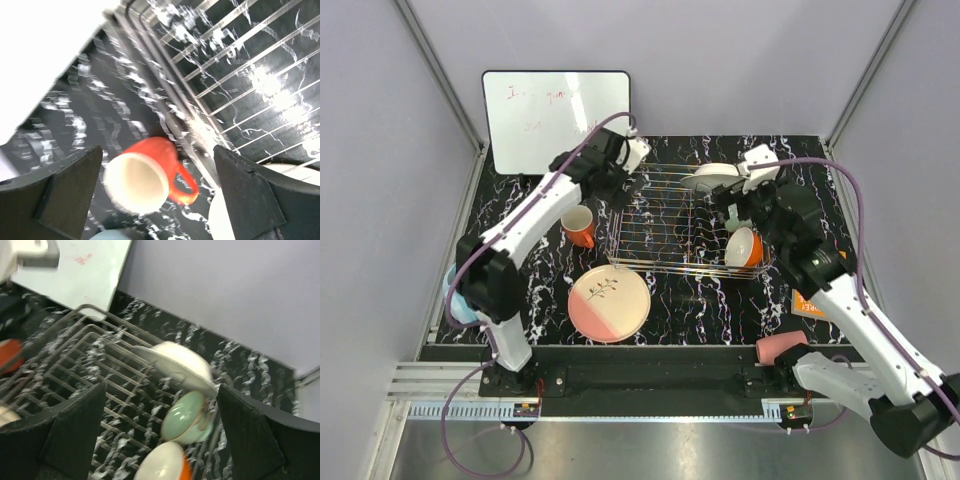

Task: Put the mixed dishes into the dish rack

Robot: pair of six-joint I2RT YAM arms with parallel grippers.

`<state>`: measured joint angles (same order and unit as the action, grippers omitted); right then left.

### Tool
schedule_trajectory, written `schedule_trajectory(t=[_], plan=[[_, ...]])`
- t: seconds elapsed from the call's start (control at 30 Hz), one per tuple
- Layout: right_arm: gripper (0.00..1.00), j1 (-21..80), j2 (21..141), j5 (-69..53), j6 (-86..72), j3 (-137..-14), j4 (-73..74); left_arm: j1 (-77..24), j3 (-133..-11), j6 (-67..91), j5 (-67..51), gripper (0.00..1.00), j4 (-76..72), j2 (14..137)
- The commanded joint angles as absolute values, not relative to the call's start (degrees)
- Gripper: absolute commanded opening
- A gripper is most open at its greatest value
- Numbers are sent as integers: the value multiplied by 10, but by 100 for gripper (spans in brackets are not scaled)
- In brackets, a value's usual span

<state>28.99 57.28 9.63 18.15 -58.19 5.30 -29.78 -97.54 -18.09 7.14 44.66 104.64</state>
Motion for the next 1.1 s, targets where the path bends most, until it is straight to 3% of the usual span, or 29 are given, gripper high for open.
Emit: schedule_trajectory(t=[0.0, 0.13, 0.2, 0.37, 0.5, 0.6, 1.07], plan=[[100, 325, 545, 56, 4, -598, 184, -295, -1011, -192, 120, 99, 470, 955], [100, 415, 559, 31, -123, -585, 252, -294, -938, -205, 78, 99, 512, 822], [100, 492, 545, 48, -160, -526, 212, -294, -841, -212, 47, 99, 527, 768], [100, 554, 583, 56, -256, -453, 151, -291, -619, -216, 23, 99, 538, 601], [97, 597, 620, 75, -279, -424, 99, -290, -534, -215, 11, 99, 534, 552], [90, 603, 649, 77, -294, -410, 72, -289, -497, -212, 11, 99, 510, 563], [81, 640, 719, 133, -322, -359, -25, -258, -433, -246, -16, 97, 345, 701]])
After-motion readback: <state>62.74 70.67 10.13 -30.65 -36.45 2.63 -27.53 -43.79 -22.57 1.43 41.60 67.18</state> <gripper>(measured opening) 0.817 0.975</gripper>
